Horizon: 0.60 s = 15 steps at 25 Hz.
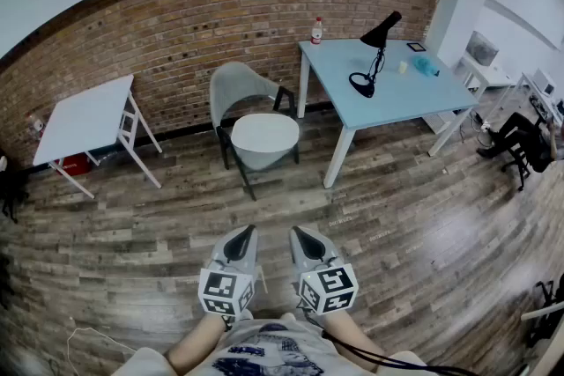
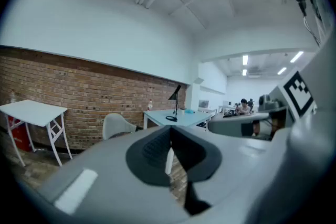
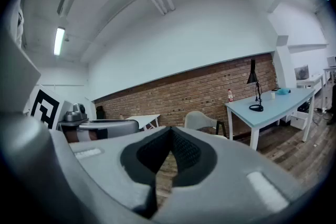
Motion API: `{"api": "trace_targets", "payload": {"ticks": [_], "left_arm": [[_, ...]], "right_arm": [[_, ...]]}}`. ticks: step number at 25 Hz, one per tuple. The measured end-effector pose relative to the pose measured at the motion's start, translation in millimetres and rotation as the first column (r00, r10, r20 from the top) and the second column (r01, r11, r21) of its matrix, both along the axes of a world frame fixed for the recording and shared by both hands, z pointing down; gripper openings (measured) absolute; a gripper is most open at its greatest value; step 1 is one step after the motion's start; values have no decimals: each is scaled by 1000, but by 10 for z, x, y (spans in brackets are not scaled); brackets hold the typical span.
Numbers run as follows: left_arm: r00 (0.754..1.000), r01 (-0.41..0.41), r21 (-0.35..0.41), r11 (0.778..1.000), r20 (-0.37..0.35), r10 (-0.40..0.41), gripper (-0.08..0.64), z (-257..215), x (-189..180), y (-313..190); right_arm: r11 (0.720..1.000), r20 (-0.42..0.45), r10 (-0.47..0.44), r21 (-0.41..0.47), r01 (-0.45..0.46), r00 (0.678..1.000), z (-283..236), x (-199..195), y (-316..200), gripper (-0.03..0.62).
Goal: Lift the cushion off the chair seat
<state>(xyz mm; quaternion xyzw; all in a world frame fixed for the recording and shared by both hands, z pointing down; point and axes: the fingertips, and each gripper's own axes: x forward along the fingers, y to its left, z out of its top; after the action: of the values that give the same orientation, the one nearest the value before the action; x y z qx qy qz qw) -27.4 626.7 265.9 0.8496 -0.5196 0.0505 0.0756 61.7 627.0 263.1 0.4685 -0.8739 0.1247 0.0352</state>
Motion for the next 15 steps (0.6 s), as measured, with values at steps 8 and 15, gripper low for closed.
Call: {"api": "trace_targets", "payload": {"ticks": [8, 15], "left_arm": [[1000, 15, -15, 1000, -3, -15, -8, 67, 94, 56], [999, 40, -34, 999, 8, -40, -8, 154, 259, 190]], "right_arm": [[1000, 18, 8, 5, -8, 1000, 0, 165, 15, -2], [1000, 40, -11, -29, 12, 999, 110, 362, 86, -2]]}}
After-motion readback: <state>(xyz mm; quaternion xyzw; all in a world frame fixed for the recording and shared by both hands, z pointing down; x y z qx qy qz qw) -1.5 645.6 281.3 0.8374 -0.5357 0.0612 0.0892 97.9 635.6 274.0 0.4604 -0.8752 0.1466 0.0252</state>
